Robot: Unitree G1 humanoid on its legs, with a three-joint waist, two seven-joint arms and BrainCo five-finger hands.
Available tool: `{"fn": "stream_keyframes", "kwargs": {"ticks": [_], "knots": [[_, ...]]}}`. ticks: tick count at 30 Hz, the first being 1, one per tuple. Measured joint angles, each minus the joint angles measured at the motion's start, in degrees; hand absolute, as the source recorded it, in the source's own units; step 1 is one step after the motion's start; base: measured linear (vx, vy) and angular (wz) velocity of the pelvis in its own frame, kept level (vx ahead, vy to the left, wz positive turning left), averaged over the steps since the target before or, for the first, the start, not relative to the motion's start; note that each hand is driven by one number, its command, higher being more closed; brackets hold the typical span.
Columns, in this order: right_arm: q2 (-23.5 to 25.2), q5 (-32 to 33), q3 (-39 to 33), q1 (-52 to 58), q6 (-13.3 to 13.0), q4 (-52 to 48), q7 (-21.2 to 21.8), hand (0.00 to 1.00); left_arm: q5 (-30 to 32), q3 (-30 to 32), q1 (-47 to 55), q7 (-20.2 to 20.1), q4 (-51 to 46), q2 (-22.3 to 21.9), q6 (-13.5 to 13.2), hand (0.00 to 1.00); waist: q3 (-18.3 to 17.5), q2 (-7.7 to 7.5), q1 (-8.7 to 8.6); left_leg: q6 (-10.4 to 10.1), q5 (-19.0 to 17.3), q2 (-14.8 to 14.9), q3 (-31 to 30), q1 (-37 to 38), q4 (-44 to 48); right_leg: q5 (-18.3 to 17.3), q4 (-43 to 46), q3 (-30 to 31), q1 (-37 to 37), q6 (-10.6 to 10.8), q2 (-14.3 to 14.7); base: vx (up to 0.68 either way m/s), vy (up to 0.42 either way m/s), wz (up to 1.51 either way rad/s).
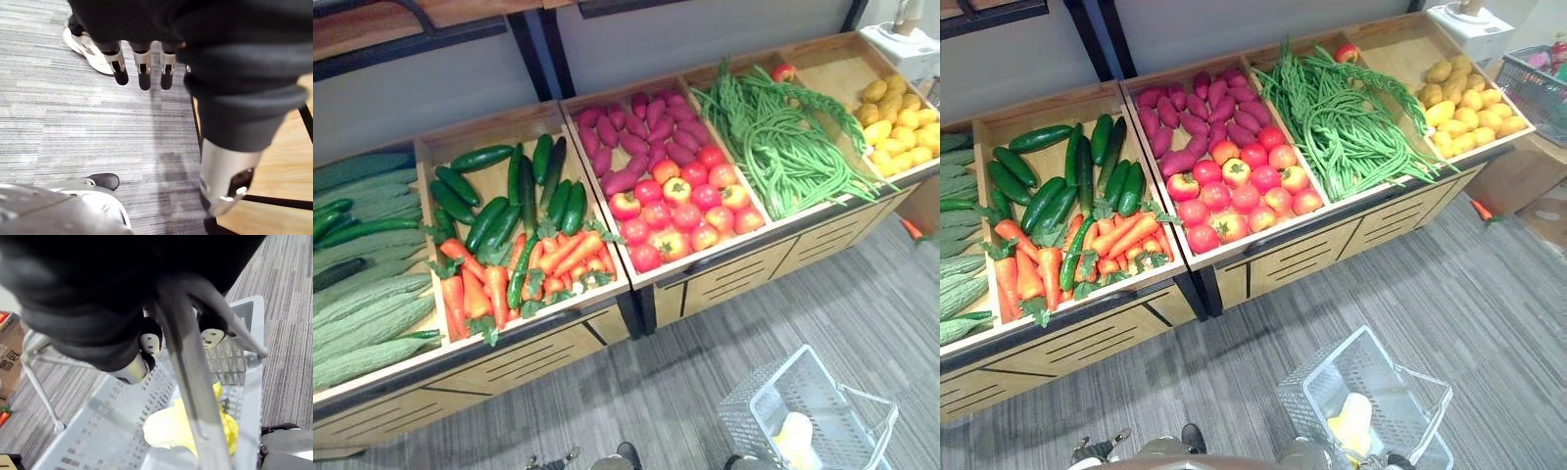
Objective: Pick vegetable in the basket
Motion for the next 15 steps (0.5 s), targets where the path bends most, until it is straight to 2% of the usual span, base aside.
{"fn": "stream_keyframes", "kwargs": {"ticks": [2,3,4,5,6,7,8,9,10,11,12,15], "knots": [[-0.1,0.0,0.1,-0.4,0.0,0.1,0.1,1.00,0.1,-1.8,0.1,-0.4,0.0,1.7,0.0,0.00,0.4,-1.51,0.12,-0.1,-0.8,-0.7,-0.7,1.5,-0.9,1.9,8.9,4.3,-3.7,0.3,-1.9,-0.02,0.048,0.14],[-0.3,-0.1,0.7,-0.4,0.0,0.1,0.1,1.00,0.1,-2.1,0.0,-0.4,-0.2,2.2,0.1,0.00,0.5,-1.50,-0.04,0.2,-1.0,-0.5,-1.8,2.0,-0.8,4.1,12.6,7.2,-6.1,0.5,-2.0,0.01,0.030,0.26],[-0.3,-0.1,0.7,-0.3,0.0,0.2,0.1,1.00,0.1,-2.4,-0.1,-0.4,-0.6,2.3,0.0,0.00,0.7,-1.58,-0.09,0.5,-0.8,-0.4,-2.3,2.0,-0.7,3.5,13.8,8.0,-6.7,0.8,-1.8,0.05,-0.002,0.39],[-0.3,0.0,1.1,-0.2,0.0,0.4,0.1,1.00,-0.2,-2.7,-0.1,-0.3,-1.3,2.9,0.0,0.00,0.9,-2.32,0.13,0.5,-0.8,0.0,-3.2,2.0,-0.6,-0.3,13.2,9.2,-6.9,0.6,-1.3,0.08,-0.028,0.36],[-0.3,0.0,2.0,0.0,0.1,0.5,-0.1,1.00,-0.5,-3.1,-0.1,-0.3,-1.6,3.2,0.0,0.00,1.0,-2.52,0.28,0.3,-0.6,0.7,-3.6,2.0,-0.5,-2.9,10.2,9.5,-7.3,0.2,0.0,0.07,-0.052,0.30],[-0.3,0.0,2.6,0.0,0.1,0.5,-0.1,1.00,-0.6,-3.2,-0.1,-0.3,-1.6,3.2,0.0,0.00,1.0,-2.38,0.21,0.2,-0.5,1.1,-3.9,2.0,-0.5,-3.3,7.4,9.7,-7.4,0.3,0.9,0.08,-0.088,0.31],[-0.2,0.1,3.3,0.0,0.1,1.0,-0.2,1.00,-0.8,-3.5,-0.5,-0.2,-1.6,3.2,-0.1,0.00,1.0,-2.16,0.06,-0.2,-0.3,1.9,-4.9,1.5,-0.4,-3.1,1.0,10.3,-7.3,0.6,2.5,0.10,-0.139,0.38],[-0.2,0.1,3.7,0.2,0.0,1.7,-0.1,1.00,-0.8,-3.6,-1.0,-0.1,-1.8,3.3,-0.2,0.00,1.0,-2.49,0.12,-0.8,0.1,1.8,-5.8,1.1,-0.4,-1.8,-4.2,11.6,-7.1,1.0,3.2,0.16,-0.265,0.66],[0.1,0.1,3.8,0.3,0.0,2.5,-0.1,1.00,-0.8,-3.5,-1.3,0.0,-2.0,4.2,-0.7,0.00,1.0,-4.85,0.03,-1.8,0.4,0.5,-7.2,1.3,-0.6,4.3,-10.6,14.3,-6.1,1.0,3.4,0.13,-0.286,0.56],[-0.1,0.1,3.7,0.3,-0.1,2.6,-0.1,1.00,-0.8,-3.3,-1.5,0.1,-1.9,3.9,-0.7,0.00,1.1,-4.54,0.07,-2.6,0.5,0.7,-8.0,1.3,-1.0,3.2,-11.0,14.6,-5.1,1.6,3.5,0.11,-0.250,0.38],[-0.3,0.1,3.6,-0.2,-0.4,2.5,-0.2,1.00,-0.8,-3.1,-1.9,0.3,-1.8,2.6,-0.8,0.00,0.8,-2.75,0.52,-3.4,1.0,2.3,-8.0,1.1,-1.6,3.1,-12.3,14.6,-5.0,1.4,5.0,0.10,-0.164,0.07],[-0.4,0.1,3.7,-1.6,-1.1,2.5,-0.1,1.00,-0.9,-3.0,-2.3,0.9,-1.8,1.3,-0.8,0.00,1.0,-1.28,0.82,-4.8,1.9,3.4,-8.1,1.0,-2.8,2.6,-15.6,13.6,-4.1,0.5,7.1,0.09,-0.160,-0.02]]}}
